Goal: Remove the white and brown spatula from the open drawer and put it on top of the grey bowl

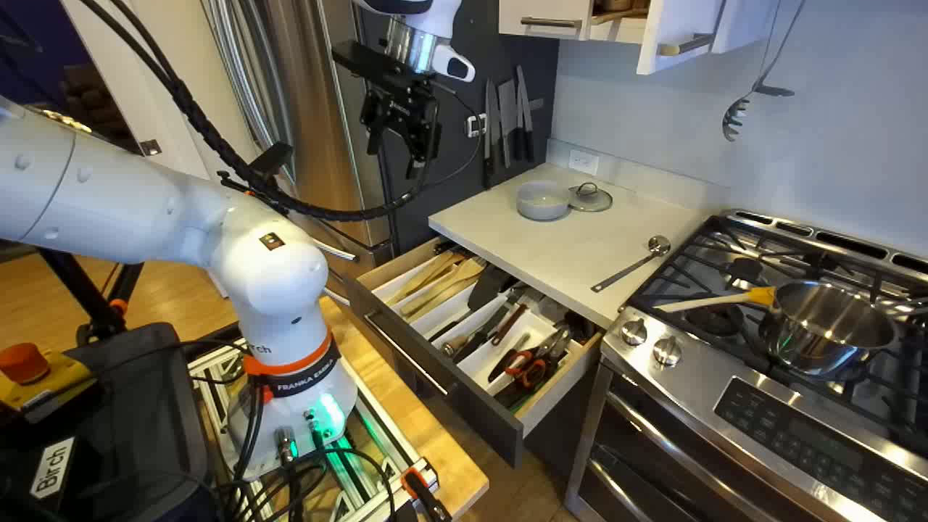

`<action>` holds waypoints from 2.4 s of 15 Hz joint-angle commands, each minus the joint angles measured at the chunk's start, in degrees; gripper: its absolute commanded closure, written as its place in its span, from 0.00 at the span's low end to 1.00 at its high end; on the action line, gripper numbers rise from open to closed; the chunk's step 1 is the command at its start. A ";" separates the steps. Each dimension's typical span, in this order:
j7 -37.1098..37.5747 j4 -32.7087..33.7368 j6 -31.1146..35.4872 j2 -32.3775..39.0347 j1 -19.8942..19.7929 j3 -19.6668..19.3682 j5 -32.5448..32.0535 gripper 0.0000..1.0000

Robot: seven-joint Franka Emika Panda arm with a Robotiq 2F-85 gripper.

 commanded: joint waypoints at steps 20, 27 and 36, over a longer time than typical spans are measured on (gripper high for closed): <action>-0.47 -7.48 22.03 14.69 -5.12 0.23 -2.14 0.00; 4.43 -8.97 39.45 29.19 -8.76 1.20 -11.74 0.00; 6.38 -7.55 61.78 43.16 -10.23 1.27 -16.01 0.00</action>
